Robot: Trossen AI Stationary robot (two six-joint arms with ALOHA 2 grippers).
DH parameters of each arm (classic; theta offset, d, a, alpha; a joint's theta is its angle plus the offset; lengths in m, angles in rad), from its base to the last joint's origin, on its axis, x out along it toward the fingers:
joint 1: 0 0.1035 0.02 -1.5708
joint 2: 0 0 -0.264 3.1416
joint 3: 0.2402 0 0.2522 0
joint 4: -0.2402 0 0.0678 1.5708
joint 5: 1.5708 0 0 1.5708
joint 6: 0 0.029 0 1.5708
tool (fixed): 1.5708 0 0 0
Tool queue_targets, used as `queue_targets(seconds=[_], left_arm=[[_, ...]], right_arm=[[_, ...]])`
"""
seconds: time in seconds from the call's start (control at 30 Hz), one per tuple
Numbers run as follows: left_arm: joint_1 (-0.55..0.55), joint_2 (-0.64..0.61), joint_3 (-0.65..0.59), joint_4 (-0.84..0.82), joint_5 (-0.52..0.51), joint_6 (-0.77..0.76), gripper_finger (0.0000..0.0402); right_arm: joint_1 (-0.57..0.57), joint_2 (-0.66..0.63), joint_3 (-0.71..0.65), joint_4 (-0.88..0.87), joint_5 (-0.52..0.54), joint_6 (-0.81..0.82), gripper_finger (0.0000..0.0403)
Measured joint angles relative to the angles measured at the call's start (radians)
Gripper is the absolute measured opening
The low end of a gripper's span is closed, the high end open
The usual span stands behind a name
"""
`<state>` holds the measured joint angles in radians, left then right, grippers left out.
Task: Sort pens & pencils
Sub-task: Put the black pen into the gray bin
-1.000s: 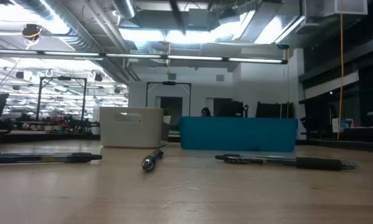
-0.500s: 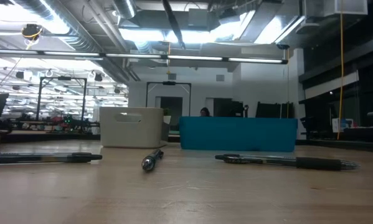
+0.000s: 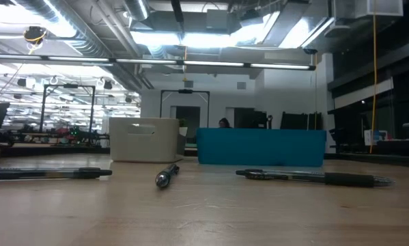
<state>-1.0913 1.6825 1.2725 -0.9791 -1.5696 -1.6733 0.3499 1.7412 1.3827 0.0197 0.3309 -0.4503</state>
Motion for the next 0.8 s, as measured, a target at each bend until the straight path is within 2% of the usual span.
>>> queue_targets(seconds=[0.33,0.5,0.57,0.73,0.8], left_arm=[[0.015,0.0,-0.002,0.021,0.008,0.011,0.0],[0.031,0.0,0.018,0.106,0.07,0.121,0.0],[0.048,0.0,0.042,0.18,0.117,0.228,0.0],[0.121,-0.001,0.086,0.458,0.279,0.67,0.0],[0.151,0.0,0.086,0.545,0.339,0.798,0.0]], right_arm=[[0.0,0.0,0.0,0.082,-0.108,0.0,0.0035],[0.0,0.028,0.0,0.106,-0.129,0.0,0.0035],[-0.001,0.049,0.0,0.136,-0.146,0.0,0.0035],[-0.001,0.068,0.0,0.173,-0.151,-0.003,0.0035],[-0.001,0.069,0.0,0.177,-0.151,-0.004,0.0035]])
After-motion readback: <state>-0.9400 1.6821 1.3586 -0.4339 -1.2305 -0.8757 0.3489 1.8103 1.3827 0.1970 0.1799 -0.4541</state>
